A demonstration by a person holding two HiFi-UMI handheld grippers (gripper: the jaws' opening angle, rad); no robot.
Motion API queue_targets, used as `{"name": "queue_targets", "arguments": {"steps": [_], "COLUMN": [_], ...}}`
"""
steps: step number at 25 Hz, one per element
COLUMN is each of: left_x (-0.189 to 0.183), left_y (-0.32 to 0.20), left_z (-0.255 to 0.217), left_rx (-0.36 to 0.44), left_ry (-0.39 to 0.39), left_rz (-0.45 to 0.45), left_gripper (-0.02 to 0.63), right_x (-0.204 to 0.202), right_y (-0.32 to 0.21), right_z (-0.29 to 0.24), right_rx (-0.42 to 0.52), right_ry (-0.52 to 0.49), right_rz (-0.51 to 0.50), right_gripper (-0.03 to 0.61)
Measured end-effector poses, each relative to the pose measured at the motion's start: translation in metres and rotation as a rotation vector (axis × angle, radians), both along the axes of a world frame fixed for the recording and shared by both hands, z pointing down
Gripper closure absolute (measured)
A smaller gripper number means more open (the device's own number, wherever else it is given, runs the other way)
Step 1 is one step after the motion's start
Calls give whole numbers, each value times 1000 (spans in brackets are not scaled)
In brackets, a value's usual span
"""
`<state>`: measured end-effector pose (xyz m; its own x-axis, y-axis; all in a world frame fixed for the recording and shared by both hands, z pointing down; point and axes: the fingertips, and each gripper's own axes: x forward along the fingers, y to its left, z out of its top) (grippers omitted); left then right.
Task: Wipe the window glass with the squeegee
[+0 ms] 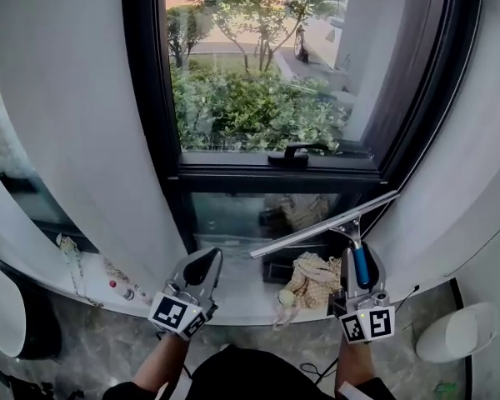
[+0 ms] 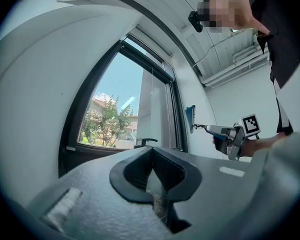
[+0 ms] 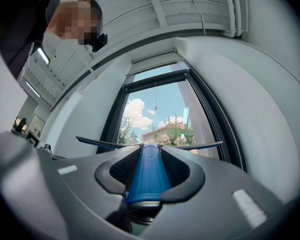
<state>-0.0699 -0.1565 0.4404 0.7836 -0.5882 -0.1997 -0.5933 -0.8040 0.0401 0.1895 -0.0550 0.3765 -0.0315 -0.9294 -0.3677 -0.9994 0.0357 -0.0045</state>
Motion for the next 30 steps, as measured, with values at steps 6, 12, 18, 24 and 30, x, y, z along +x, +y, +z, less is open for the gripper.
{"name": "queue_targets", "arguments": {"steps": [6,12,18,24,30], "left_x": [-10,-15,-27,-34,-39], "left_y": [-22,-33,-44,-52,-62], "left_z": [-9,-4,-5,-31,-37], "left_rx": [8,-6,-20,38,22], "left_ry": [5,21,12,-33,-71], "left_rz": [63,78,10,-91,-201], "left_gripper": [614,614,614,614,614], "right_x": [-9,-19,-29,-51,-80], "right_y": [-35,-70,-122,-180,-223], "right_z": [-34,-56,-76,-114,-155], "right_rx": [72,110,154,218,307], "right_ry": [8,-8,-42,-51,-19], "right_rz": [116,149,150,93,127], "right_gripper": [443,444,443,443,444]}}
